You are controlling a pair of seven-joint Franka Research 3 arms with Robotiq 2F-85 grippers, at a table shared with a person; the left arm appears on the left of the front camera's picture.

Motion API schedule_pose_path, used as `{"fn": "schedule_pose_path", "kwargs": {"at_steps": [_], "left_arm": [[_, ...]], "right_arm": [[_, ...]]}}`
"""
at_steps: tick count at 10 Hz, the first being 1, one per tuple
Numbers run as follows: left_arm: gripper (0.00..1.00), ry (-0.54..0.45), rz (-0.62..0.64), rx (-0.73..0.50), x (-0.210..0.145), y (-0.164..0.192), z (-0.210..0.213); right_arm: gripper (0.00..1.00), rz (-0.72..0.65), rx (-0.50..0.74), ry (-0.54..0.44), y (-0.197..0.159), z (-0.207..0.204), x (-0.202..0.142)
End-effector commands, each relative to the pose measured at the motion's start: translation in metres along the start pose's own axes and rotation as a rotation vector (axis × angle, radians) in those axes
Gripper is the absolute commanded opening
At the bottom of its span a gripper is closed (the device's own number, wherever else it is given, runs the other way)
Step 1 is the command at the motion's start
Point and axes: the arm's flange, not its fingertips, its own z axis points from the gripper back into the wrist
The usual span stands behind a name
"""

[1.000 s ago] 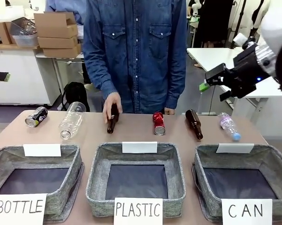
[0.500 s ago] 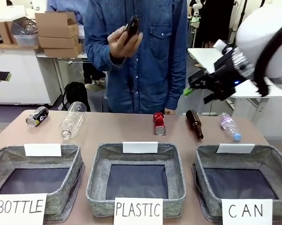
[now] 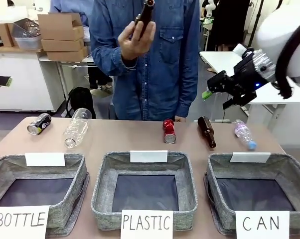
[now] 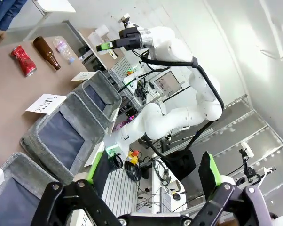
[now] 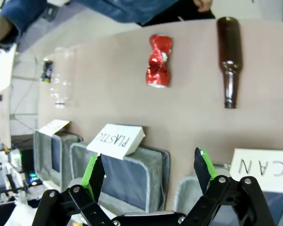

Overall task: Sort the can waste into the basket.
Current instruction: Pick up the can waste from the table and place it in the right Fabric basket.

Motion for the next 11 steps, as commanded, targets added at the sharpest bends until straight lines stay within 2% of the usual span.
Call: {"fn": "schedule_pose_path", "kwargs": {"at_steps": [1,3,7,8,11], "left_arm": [[1.0,-0.009,-0.023,-0.021,0.003,-0.002,0.0],[1.0,-0.009,-0.023,-0.021,0.003,-0.002,0.0],[1.0,-0.009,-0.023,-0.021,0.003,-0.002,0.0],[1.0,-0.009,-0.023,-0.021,0.003,-0.002,0.0],[1.0,-0.009,-0.023,-0.021,0.003,-0.002,0.0]], "right_arm": [[1.0,-0.025,0.005,-0.01,-0.022,0.025,-0.02],[1.0,-0.039,-0.017,-0.024,-0.021,0.021,-0.019],[1.0,0.015,-0.117,-0.009,0.01,-0.011,-0.004],[1.0,0.038,-0.105,0.006,0.018,-0.017,0.001],[1.0,0.142,-0.148,0.056,0.058,-0.073,0.022]]}}
